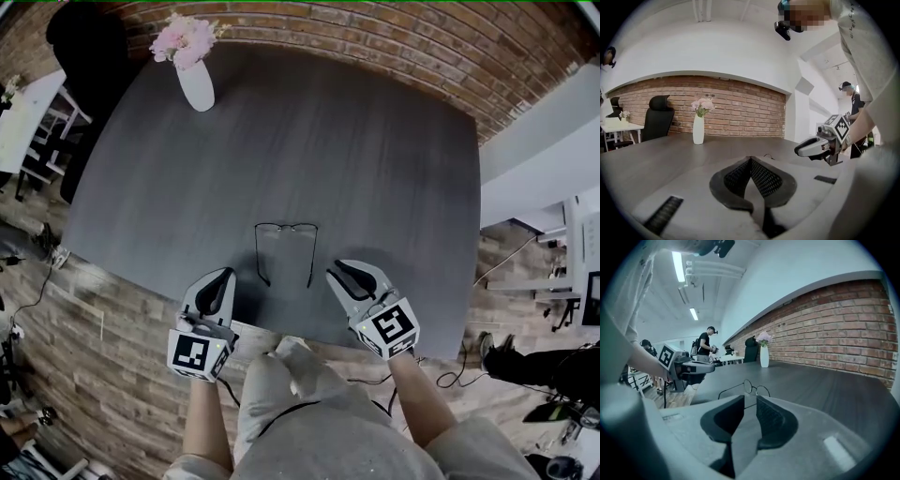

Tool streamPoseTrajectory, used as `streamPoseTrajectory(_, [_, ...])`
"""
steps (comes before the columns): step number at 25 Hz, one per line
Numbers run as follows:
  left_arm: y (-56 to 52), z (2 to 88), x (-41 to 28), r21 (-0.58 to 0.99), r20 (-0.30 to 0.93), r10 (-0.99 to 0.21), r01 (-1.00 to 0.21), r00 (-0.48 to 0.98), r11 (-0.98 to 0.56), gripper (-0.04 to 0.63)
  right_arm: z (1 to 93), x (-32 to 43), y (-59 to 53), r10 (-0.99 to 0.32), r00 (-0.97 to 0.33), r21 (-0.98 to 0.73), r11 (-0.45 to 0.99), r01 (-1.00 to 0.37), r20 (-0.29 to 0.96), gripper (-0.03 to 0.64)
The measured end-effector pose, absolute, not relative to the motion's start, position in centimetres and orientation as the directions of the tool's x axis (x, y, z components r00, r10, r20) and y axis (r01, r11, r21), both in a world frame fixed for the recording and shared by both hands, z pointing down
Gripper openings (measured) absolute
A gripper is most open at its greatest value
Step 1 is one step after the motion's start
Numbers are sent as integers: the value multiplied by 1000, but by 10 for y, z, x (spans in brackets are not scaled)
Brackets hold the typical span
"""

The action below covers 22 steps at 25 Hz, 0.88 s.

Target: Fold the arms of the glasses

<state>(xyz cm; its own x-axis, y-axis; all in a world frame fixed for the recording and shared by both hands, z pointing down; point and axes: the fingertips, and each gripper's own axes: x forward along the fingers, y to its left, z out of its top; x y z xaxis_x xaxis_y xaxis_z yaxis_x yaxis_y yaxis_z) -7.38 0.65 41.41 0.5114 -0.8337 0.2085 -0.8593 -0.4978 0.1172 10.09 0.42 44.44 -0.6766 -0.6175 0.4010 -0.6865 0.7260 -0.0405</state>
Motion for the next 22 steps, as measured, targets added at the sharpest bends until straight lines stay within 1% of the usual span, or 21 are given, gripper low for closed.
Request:
streamPoseTrajectory(6, [-11, 427, -71, 115, 244, -794, -830, 556, -546, -2, 456, 99, -7, -602, -671, -69, 720, -691, 433, 54])
streamPoseTrajectory(7, [-14, 427, -70, 116, 251, -786, -824, 565, -555, -2, 458, 98, -8, -596, -674, -74, 723, -687, 436, 58])
streamPoseTrajectory(10, [-24, 430, -71, 123, 265, -772, -814, 578, -568, -2, 464, 95, -13, -578, -681, -85, 731, -677, 449, 117])
streamPoseTrajectory(12, [-29, 434, -74, 127, 271, -766, -810, 583, -572, -2, 468, 96, -19, -570, -670, -51, 742, -668, 476, 134])
streamPoseTrajectory(15, [-33, 444, -78, 128, 285, -751, -800, 596, -586, -2, 473, 95, -27, -560, -655, -17, 754, -657, 507, 135])
streamPoseTrajectory(22, [-36, 462, -74, 116, 332, -695, -758, 638, -641, -2, 489, 87, -36, -524, -643, -25, 764, -644, 559, 137])
